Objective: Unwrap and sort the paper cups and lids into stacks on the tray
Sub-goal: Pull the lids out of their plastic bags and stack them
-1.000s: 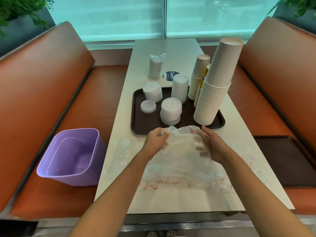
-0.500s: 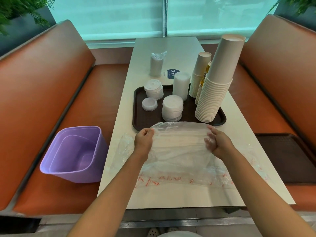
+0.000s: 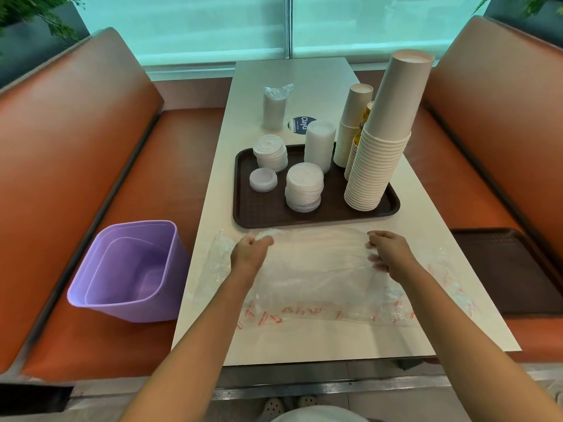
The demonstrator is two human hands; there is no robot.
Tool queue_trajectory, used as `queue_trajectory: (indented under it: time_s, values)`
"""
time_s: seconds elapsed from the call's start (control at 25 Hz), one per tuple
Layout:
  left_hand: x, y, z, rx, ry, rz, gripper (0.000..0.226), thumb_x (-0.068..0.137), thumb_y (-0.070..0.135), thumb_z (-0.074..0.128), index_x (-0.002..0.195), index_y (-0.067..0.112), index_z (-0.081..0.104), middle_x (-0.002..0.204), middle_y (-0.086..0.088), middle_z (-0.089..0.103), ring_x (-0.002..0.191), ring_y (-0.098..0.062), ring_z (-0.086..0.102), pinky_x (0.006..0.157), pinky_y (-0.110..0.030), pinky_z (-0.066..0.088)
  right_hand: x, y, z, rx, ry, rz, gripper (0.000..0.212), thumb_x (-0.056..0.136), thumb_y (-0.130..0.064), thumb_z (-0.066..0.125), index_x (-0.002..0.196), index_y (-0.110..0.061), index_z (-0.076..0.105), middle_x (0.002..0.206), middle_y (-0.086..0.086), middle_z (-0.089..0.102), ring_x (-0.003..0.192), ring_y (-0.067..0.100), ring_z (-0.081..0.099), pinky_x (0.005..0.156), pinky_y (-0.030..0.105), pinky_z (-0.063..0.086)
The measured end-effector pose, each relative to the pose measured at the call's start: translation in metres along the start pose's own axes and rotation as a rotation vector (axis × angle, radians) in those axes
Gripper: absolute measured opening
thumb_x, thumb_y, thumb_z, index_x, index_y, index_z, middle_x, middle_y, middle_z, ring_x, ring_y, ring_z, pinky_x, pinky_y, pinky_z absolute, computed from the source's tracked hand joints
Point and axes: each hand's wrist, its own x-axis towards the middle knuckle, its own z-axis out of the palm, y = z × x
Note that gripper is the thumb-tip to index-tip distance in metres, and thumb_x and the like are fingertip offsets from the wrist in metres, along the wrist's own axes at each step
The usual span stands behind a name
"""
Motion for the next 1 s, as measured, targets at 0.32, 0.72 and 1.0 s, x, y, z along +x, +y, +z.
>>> queue_trajectory:
  time_s: [0.32, 0.72, 1.0]
  values:
    - [0.011, 0.001, -0.003, -0.191, 0.015, -0.032, 0.033, 0.088, 0.012, 0.061, 0.119, 0.012, 0.05, 0.108, -0.01, 0.063, 0.075, -0.014, 0.063, 0.06, -0.026, 0.05, 0.008, 0.008, 0.001, 0.053, -0.002, 0.01, 0.035, 0.086, -0.007, 0.065, 0.12, -0.014, 0.059, 0.069, 0.005, 0.048, 0.045, 0.013, 0.032, 0.036, 0.019, 0.028]
    - [-0.04, 0.033, 0.018, 0.63, 0.17, 0.955, 0.039, 0.089, 0.013, 0.053, 0.128, 0.014, 0.053, 0.138, -0.011, 0.045, 0.128, -0.026, 0.042, 0.108, -0.047, 0.028, -0.02, -0.005, 0.044, -0.779, 0.072, -0.835, 0.039, 0.087, -0.017, 0.059, 0.127, -0.017, 0.059, 0.135, 0.007, 0.051, 0.126, 0.026, 0.045, 0.105, 0.04, 0.034]
    - [-0.014, -0.059, 0.029, 1.183, -0.173, 0.469, 0.071, 0.092, 0.065, 0.019, 0.149, 0.033, -0.009, 0.158, -0.004, -0.017, 0.145, -0.027, -0.016, 0.11, -0.056, -0.013, -0.022, 0.061, 0.077, -1.153, -0.163, -0.565, 0.053, 0.099, -0.037, 0.034, 0.149, -0.037, 0.017, 0.16, -0.005, 0.005, 0.147, 0.023, -0.002, 0.112, 0.061, 0.001]
